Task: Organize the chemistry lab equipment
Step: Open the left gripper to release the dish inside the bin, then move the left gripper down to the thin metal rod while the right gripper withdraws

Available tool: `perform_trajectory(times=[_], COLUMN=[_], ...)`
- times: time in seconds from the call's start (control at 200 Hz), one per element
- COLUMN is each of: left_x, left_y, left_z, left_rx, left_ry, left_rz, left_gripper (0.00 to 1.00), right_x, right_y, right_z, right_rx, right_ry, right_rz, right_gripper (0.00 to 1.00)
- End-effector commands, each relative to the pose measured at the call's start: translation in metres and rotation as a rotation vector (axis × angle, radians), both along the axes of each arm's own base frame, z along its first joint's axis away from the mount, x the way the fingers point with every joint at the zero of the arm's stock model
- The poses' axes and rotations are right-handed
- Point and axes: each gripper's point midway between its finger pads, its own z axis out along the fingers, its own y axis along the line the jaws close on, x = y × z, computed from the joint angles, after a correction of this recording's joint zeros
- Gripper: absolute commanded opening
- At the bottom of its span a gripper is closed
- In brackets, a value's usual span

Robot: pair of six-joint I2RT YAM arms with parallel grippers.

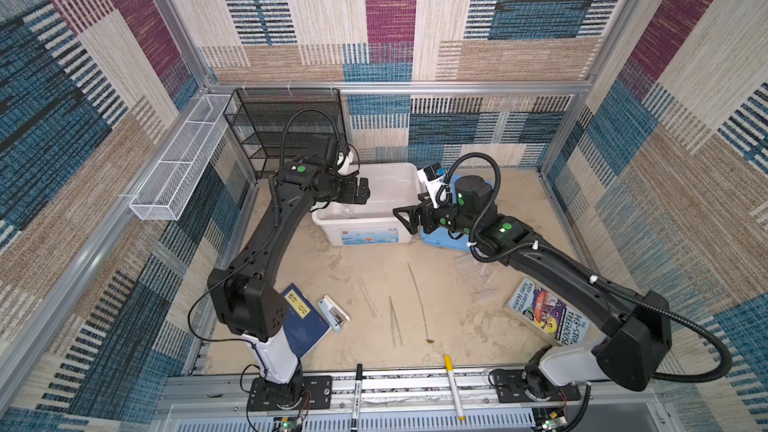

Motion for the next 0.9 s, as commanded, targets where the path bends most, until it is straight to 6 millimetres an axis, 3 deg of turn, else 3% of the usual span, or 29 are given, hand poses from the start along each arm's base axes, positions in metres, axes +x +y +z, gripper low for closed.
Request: perform_trajectory(times=[0.0, 0.2, 0.446, 0.561, 0.676, 0.726, 0.761, 0.811, 0.891], left_x=[-0.028, -0.073, -0.091, -0.094, -0.097, -0.094, -0.093, -0.094, -0.098], left_y=[-0.005, 0.009, 0.04, 0.039, 0.034, 0.038, 0.045, 0.053, 0.054], left_z=[0.011, 0.003, -0.001, -0.017, -0.03, -0.034, -0.036, -0.038, -0.039], left_rx=[-0.08, -0.081, -0.062, -0.119, -0.181, -0.176, -0.157, -0.134, -0.13], left_ry=[0.031, 0.044, -0.084, -0.007, 0.078, 0.054, 0.032, 0.022, 0.03], left_rz=[0.02, 0.046, 0.153, 0.172, 0.186, 0.195, 0.228, 0.271, 0.271], left_gripper=[0.99, 0.99, 0.99, 0.9, 0.67, 0.68, 0.76, 0.98, 0.99], right_x=[-0.005, -0.021, -0.031, -0.043, -0.05, -0.054, -0.057, -0.061, -0.067], right_y=[-0.01, -0.024, -0.038, -0.041, -0.046, -0.049, -0.05, -0.052, -0.054], right_z=[-0.002, -0.013, -0.021, -0.021, -0.021, -0.023, -0.025, -0.026, -0.027], right_rx=[-0.024, -0.056, -0.059, -0.043, -0.019, -0.013, -0.011, -0.005, 0.005], right_ry=[-0.001, 0.006, -0.042, -0.087, -0.101, -0.11, -0.117, -0.124, -0.126], right_rz=[-0.026, -0.027, -0.048, -0.01, -0.018, -0.016, -0.01, -0.006, 0.004], right_gripper=[0.99, 0.99, 0.99, 0.99, 0.99, 0.99, 0.99, 0.99, 0.99])
